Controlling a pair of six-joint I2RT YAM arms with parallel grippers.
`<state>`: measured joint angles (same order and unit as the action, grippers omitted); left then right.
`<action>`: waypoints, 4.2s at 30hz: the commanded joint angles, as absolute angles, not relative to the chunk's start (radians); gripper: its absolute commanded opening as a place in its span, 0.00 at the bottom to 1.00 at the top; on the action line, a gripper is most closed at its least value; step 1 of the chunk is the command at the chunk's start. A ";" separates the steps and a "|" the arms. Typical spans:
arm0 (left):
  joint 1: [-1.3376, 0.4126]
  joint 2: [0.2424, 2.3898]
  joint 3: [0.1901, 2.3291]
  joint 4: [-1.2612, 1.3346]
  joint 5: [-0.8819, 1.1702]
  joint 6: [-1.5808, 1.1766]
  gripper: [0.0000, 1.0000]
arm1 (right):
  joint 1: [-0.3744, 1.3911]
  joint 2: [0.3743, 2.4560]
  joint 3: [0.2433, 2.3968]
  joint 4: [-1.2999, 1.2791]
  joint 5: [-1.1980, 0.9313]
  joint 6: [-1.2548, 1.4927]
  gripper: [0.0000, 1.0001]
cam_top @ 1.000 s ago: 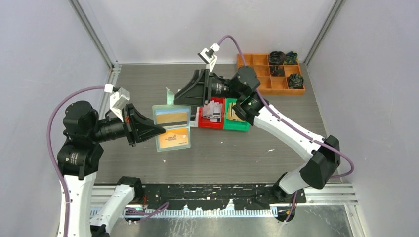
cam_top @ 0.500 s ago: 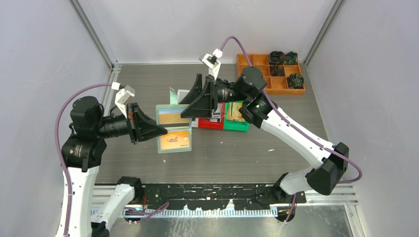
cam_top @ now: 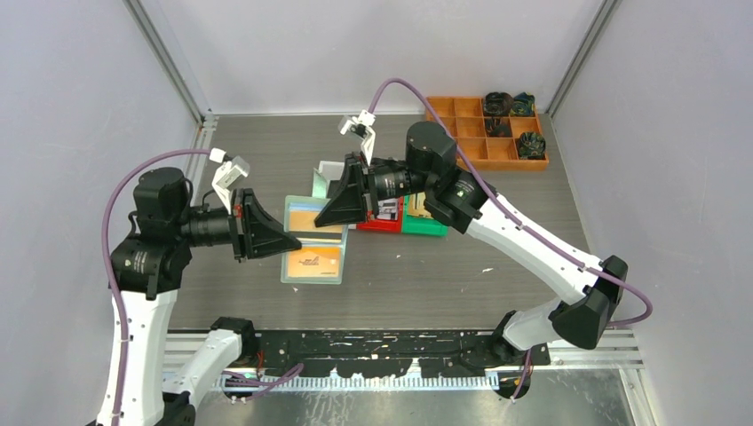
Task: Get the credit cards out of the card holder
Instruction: Remove the credit card from the card holder.
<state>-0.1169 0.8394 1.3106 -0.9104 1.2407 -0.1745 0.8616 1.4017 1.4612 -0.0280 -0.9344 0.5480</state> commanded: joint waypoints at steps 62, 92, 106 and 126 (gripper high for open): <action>-0.112 0.885 1.404 -1.090 0.746 0.110 0.00 | 0.882 1.330 1.408 -0.044 -0.612 0.406 0.91; -0.142 0.940 1.456 -1.406 0.424 0.855 0.00 | 0.935 1.531 1.389 0.181 -0.613 0.459 0.99; -0.142 0.992 1.535 -1.506 0.515 0.824 0.00 | 0.989 1.620 1.483 0.007 -0.512 0.322 0.74; -0.142 0.910 1.395 -1.335 0.727 0.521 0.53 | 0.967 1.492 1.336 0.157 -0.595 0.436 0.01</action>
<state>-0.1375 0.9310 1.4090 -1.4158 0.6270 0.6159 0.9783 1.5757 1.3415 0.0025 -0.5522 0.3683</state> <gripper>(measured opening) 0.553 0.162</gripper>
